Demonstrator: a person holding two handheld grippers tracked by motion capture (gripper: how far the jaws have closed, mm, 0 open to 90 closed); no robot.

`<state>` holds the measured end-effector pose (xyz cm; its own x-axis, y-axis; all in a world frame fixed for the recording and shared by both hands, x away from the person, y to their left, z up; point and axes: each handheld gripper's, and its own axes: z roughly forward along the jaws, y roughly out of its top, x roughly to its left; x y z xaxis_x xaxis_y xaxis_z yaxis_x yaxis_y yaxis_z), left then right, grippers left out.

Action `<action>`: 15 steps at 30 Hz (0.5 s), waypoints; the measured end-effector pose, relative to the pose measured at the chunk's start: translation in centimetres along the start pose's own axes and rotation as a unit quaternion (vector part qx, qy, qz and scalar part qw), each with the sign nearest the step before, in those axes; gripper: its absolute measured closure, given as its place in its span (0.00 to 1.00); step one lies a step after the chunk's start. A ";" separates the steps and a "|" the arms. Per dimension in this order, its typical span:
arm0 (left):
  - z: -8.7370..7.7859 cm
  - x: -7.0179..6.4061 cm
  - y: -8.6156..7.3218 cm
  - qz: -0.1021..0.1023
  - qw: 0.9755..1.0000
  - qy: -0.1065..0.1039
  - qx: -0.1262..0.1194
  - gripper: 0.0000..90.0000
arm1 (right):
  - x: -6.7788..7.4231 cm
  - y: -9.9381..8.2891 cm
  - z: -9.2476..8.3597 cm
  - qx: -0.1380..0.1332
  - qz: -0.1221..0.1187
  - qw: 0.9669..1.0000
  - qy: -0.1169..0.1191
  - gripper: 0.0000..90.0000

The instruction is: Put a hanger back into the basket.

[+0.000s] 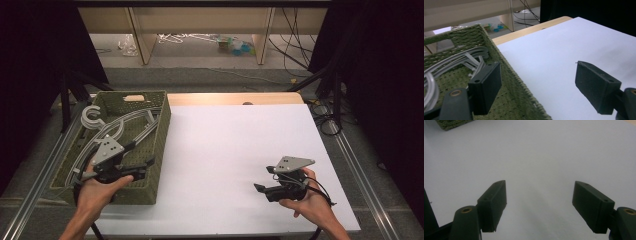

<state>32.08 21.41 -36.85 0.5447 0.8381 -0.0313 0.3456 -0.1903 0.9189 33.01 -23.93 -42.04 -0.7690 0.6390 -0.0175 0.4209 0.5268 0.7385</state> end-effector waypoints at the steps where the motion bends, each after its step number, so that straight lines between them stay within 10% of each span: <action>1: 0.1 -0.1 0.0 0.000 1.000 -0.003 -0.004 0.23 | 0.0 0.0 0.0 0.000 -0.001 1.000 0.000 0.31; 15: 0.3 -2.0 -0.7 0.000 0.999 -0.021 -0.026 0.23 | 0.1 -0.1 0.3 -0.010 -0.006 1.000 0.010 0.28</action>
<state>30.96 19.69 -37.53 0.5760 0.8161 -0.0472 0.3060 -0.1617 0.9382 33.06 -23.80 -42.35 -0.7829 0.6220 -0.0128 0.4027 0.5224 0.7516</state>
